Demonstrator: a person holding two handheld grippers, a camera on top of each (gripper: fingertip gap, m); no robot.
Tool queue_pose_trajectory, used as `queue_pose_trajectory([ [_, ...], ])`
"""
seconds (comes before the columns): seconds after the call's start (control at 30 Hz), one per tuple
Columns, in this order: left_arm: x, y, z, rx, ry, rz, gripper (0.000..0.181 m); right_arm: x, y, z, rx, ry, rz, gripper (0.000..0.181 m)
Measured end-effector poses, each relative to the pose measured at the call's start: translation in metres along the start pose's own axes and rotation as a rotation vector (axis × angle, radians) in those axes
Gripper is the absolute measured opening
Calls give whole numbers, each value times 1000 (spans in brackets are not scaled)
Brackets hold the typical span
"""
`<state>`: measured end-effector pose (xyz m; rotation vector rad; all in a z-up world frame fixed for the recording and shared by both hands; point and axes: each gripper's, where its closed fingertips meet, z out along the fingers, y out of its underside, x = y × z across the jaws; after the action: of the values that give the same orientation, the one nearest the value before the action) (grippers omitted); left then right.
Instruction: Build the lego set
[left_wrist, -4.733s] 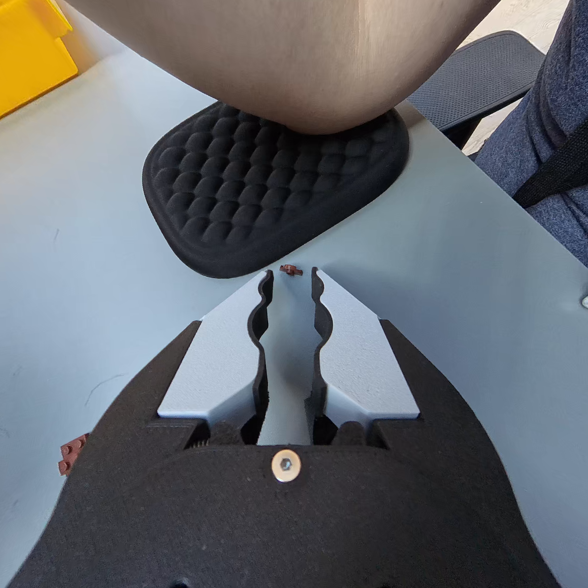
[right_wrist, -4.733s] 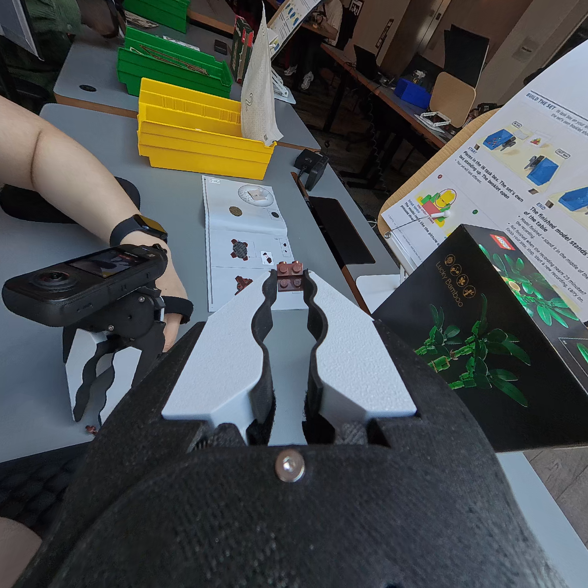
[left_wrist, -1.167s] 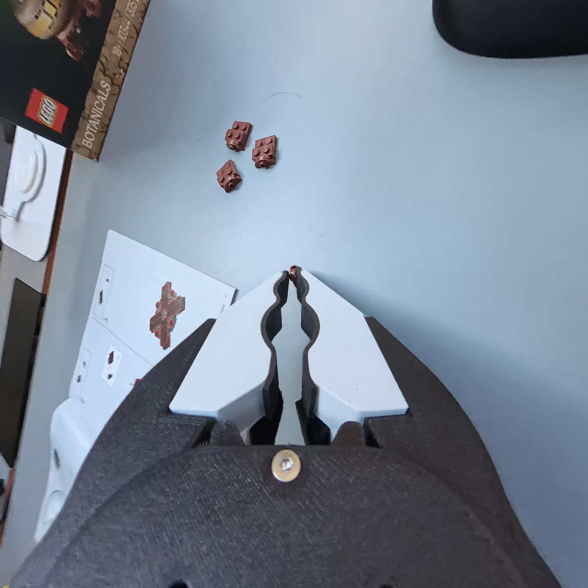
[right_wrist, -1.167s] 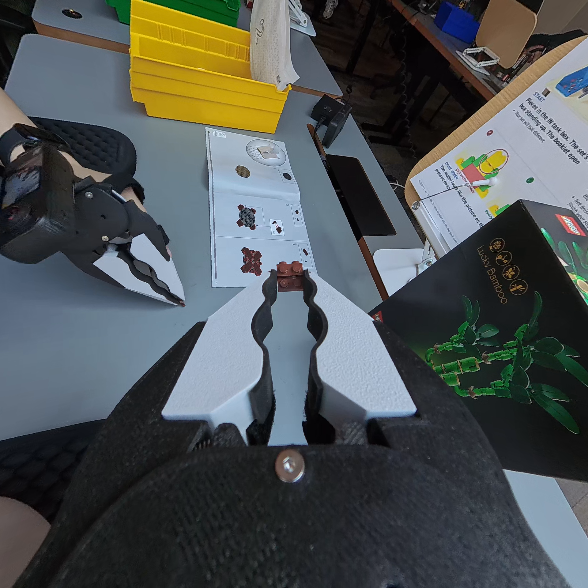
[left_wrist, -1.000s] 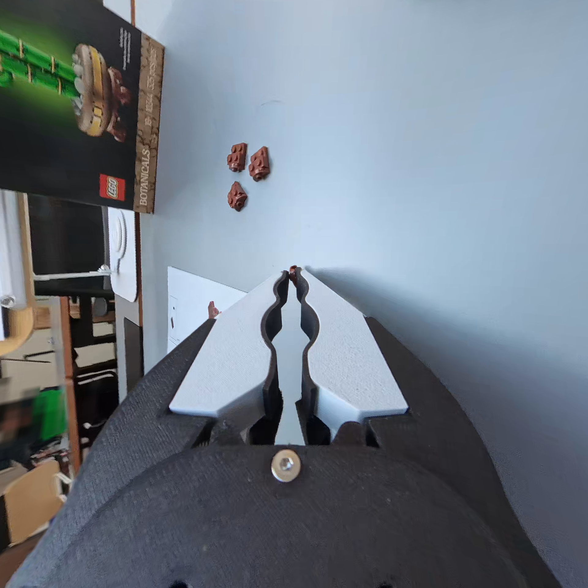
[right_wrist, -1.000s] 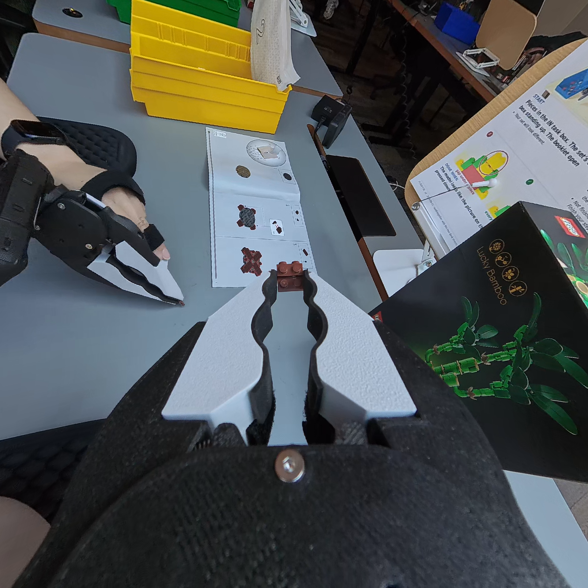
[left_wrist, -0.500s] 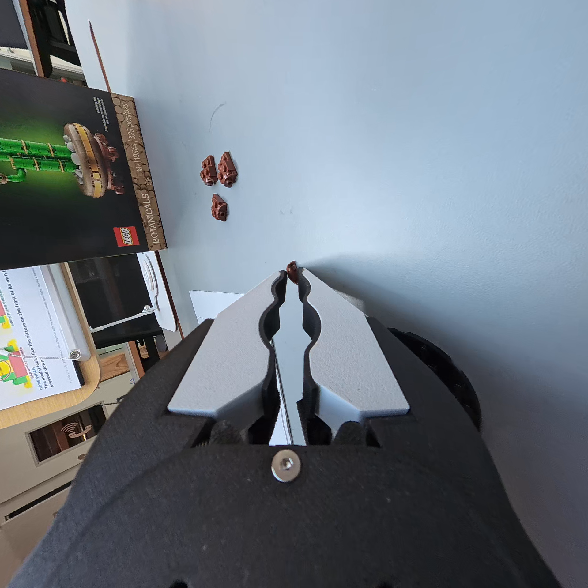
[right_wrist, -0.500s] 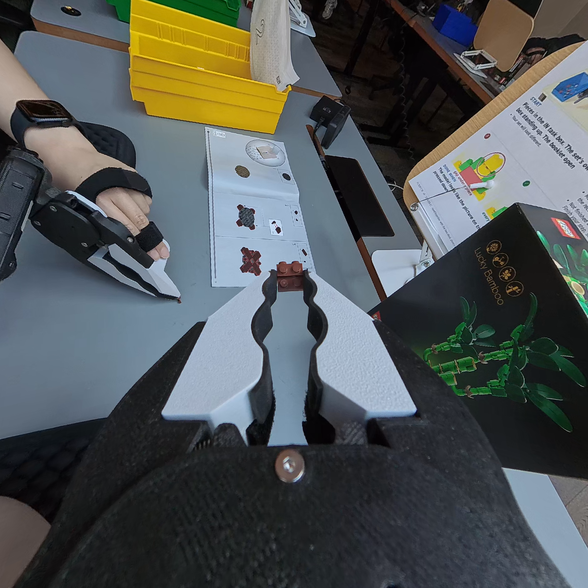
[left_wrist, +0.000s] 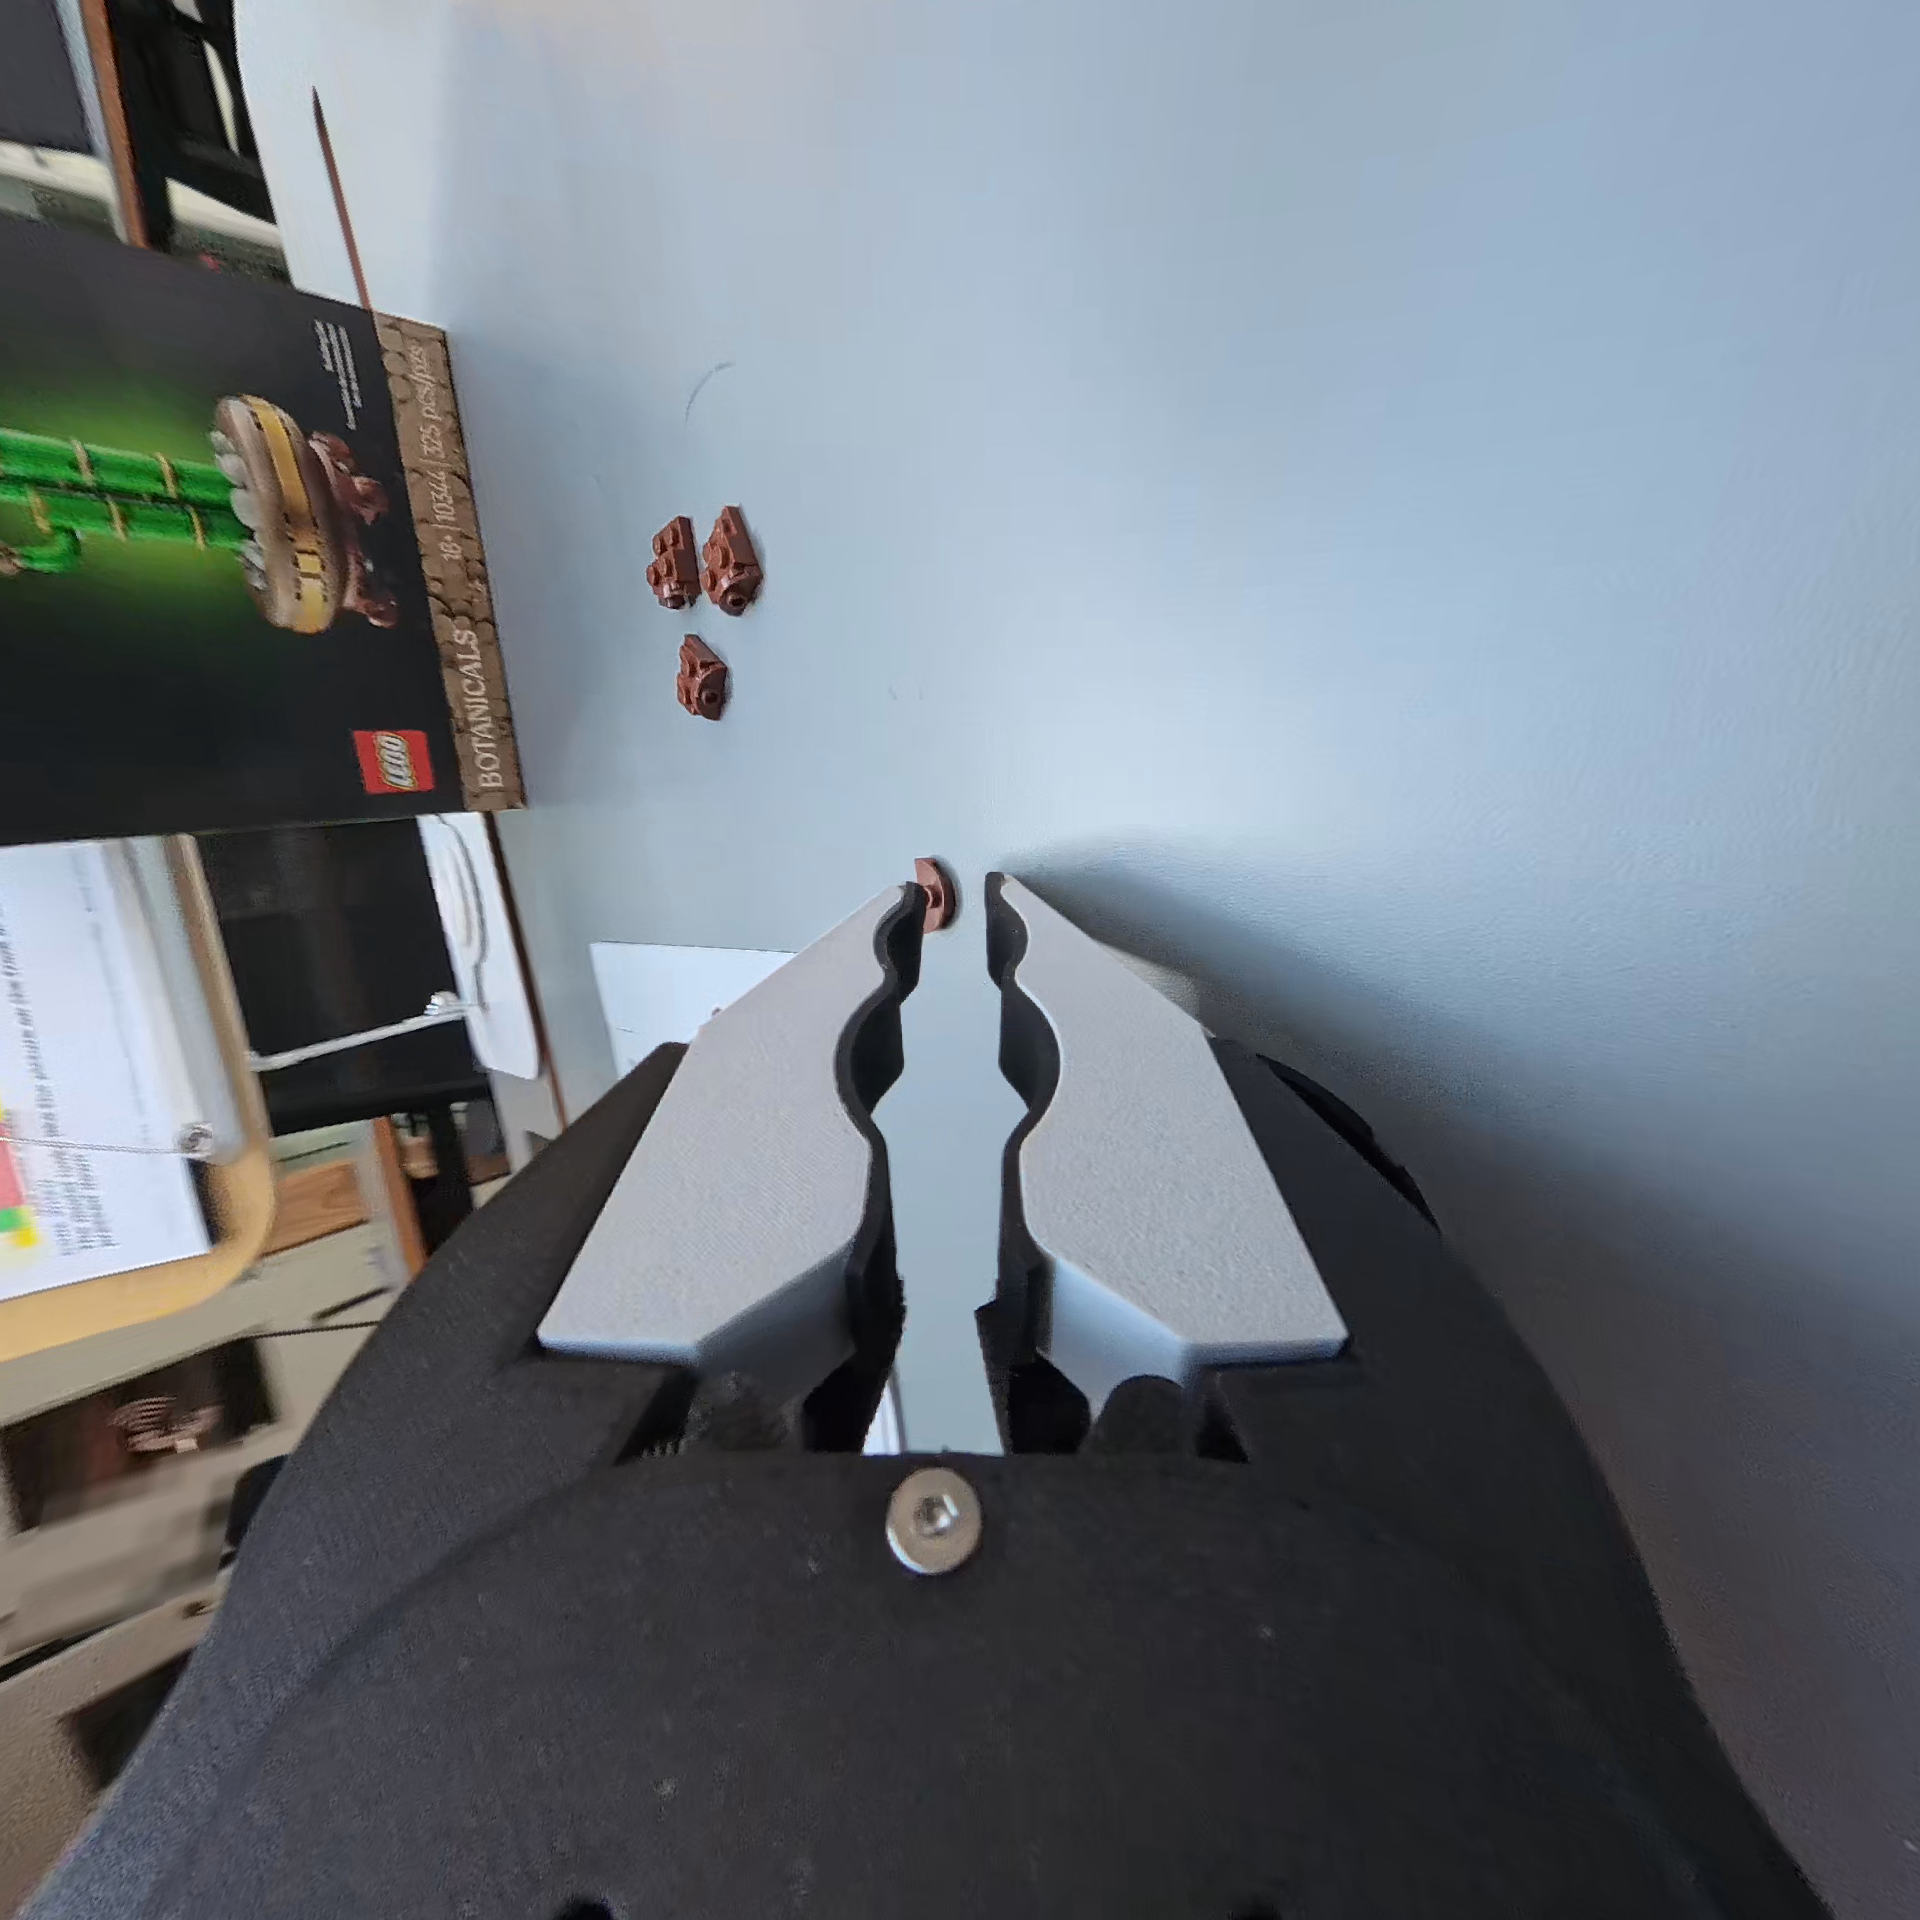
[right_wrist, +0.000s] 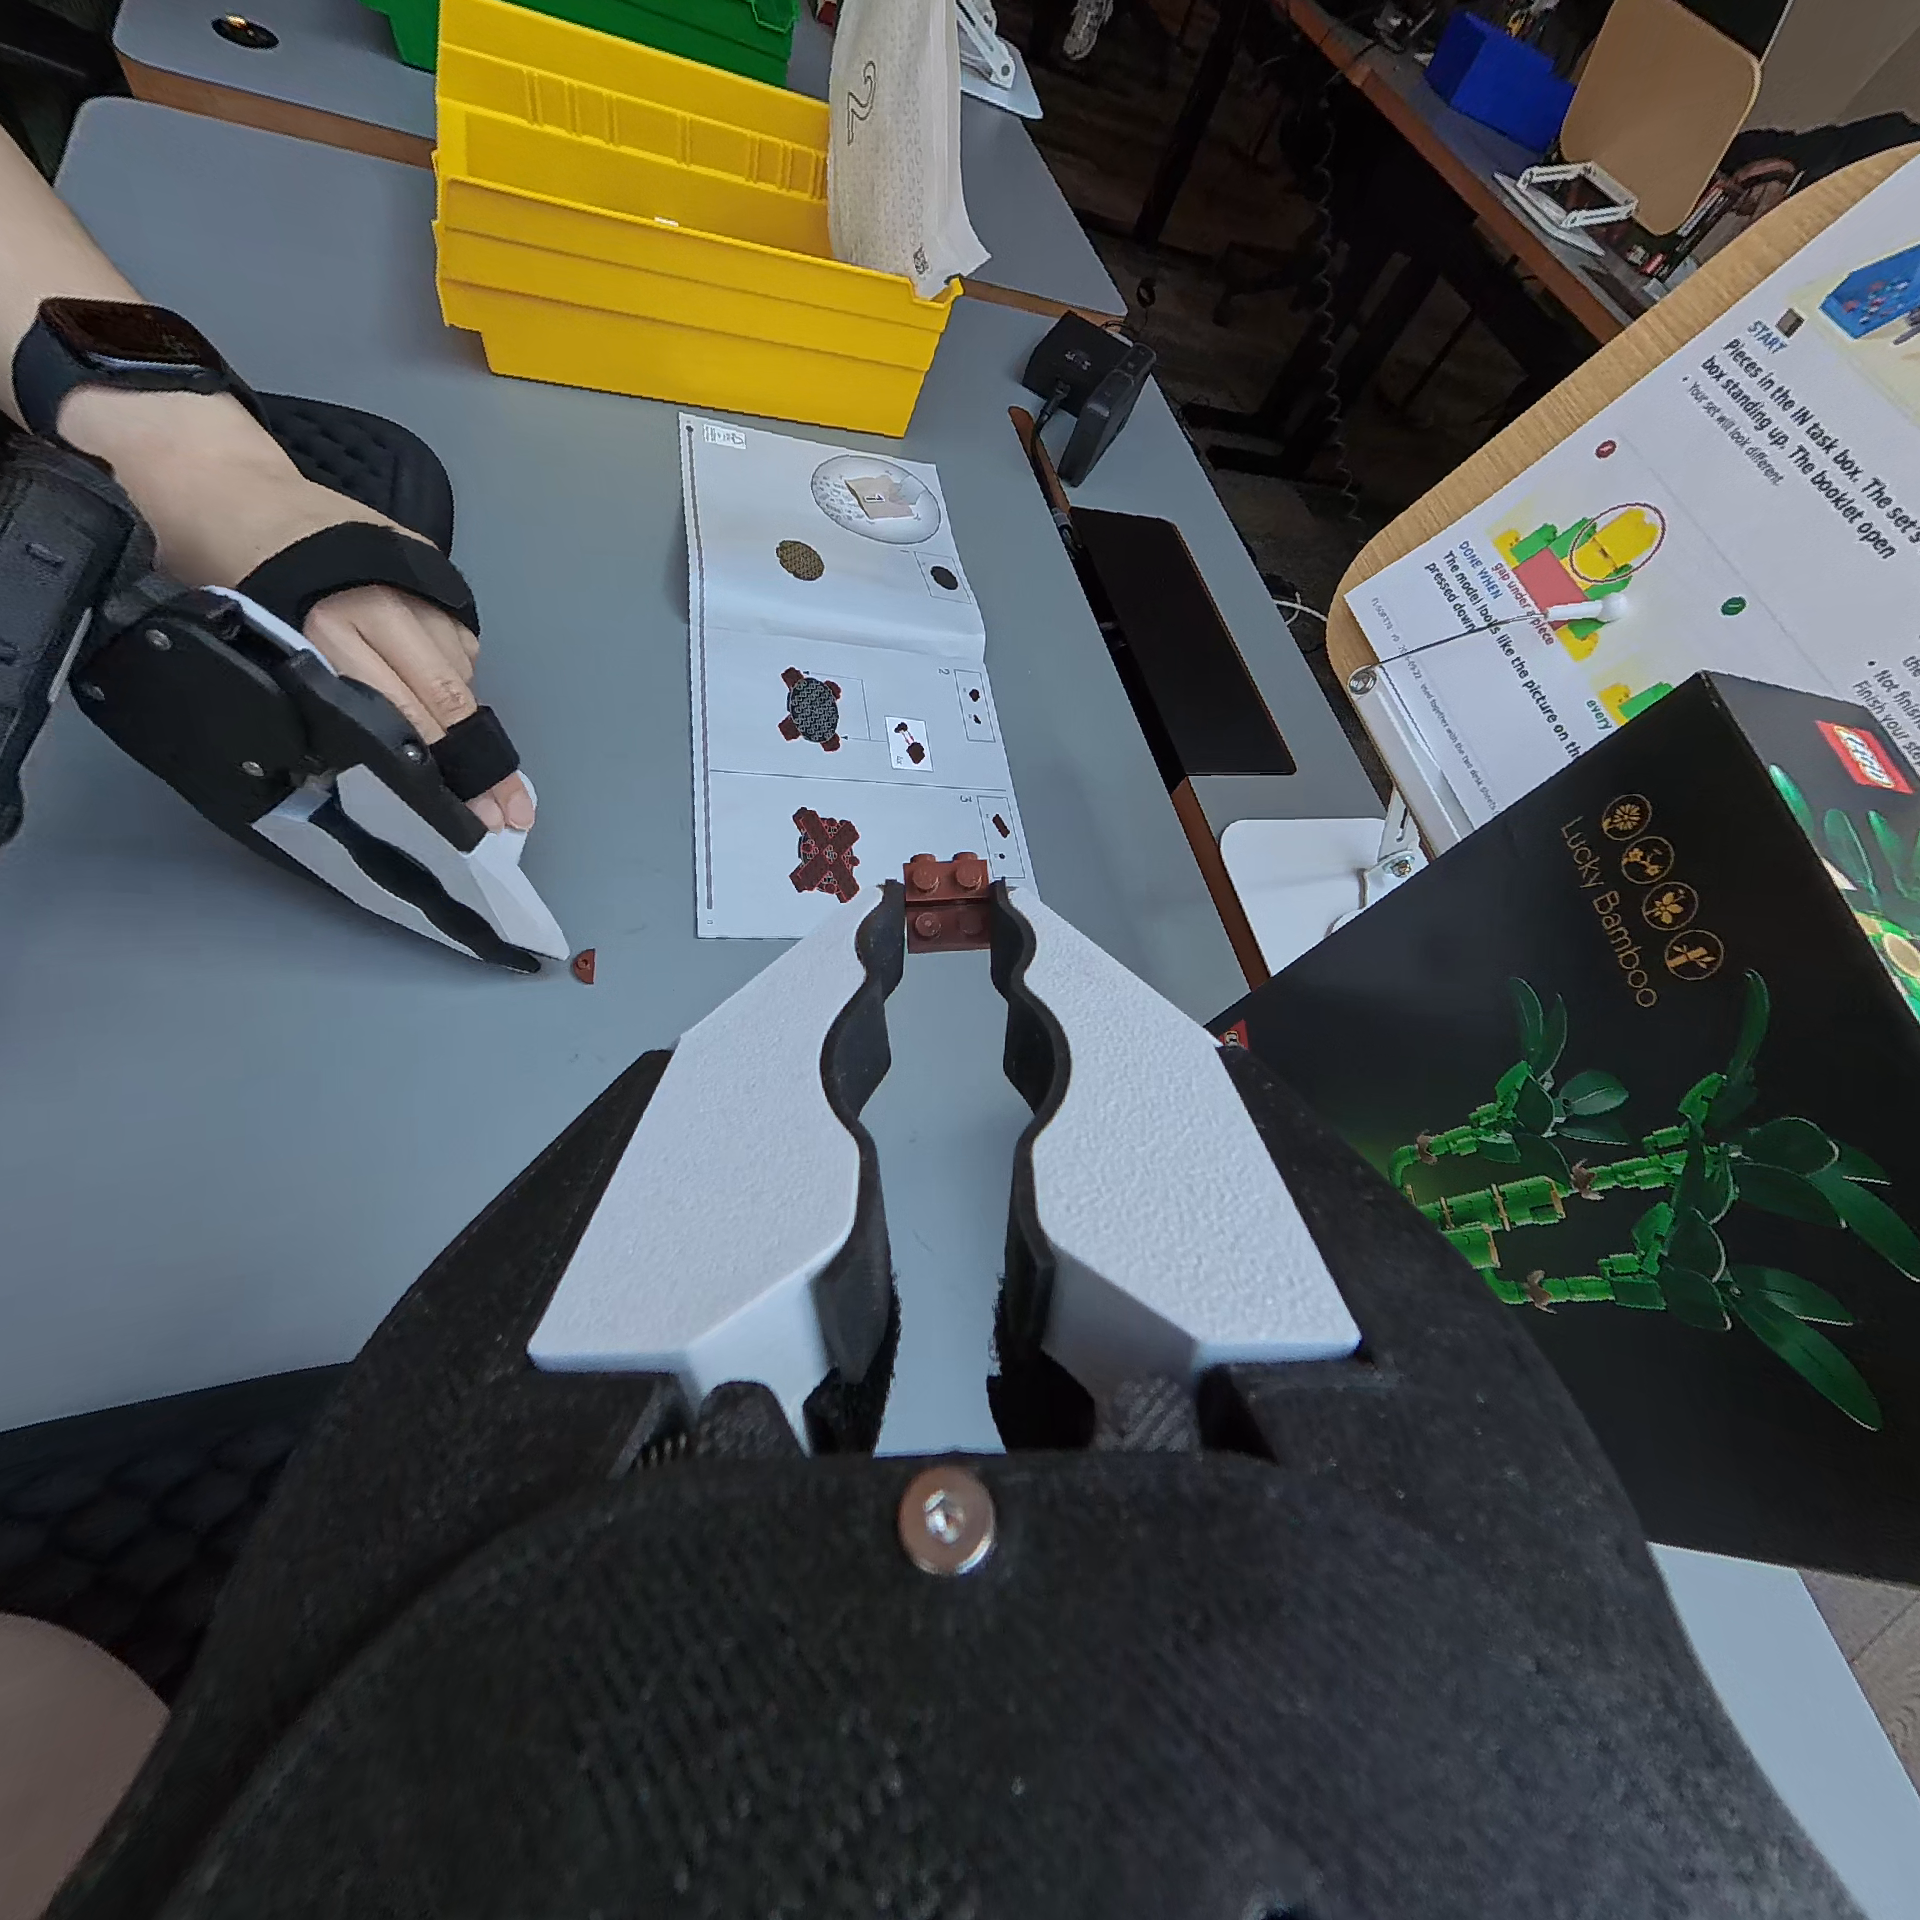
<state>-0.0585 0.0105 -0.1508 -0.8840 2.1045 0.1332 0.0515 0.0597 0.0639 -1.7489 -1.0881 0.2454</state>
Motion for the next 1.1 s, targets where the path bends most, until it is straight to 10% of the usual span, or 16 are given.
queue_pose_trajectory([
  [0.17, -20, 4, -4, 144, 244, -188, 11, -1, 0, 2, 1, -13, 3, 15],
  [0.47, -21, -3, -5, 235, 531, 310, 14, -4, 5, 10, -43, -27, -2, 15],
  [0.67, -12, -1, -6, 157, 759, 26, 12, -3, 7, 8, -41, -28, 4, 15],
  [1.1, 5, 8, 1, 146, 724, -287, 12, -5, 3, 6, -26, -30, -7, 15],
])
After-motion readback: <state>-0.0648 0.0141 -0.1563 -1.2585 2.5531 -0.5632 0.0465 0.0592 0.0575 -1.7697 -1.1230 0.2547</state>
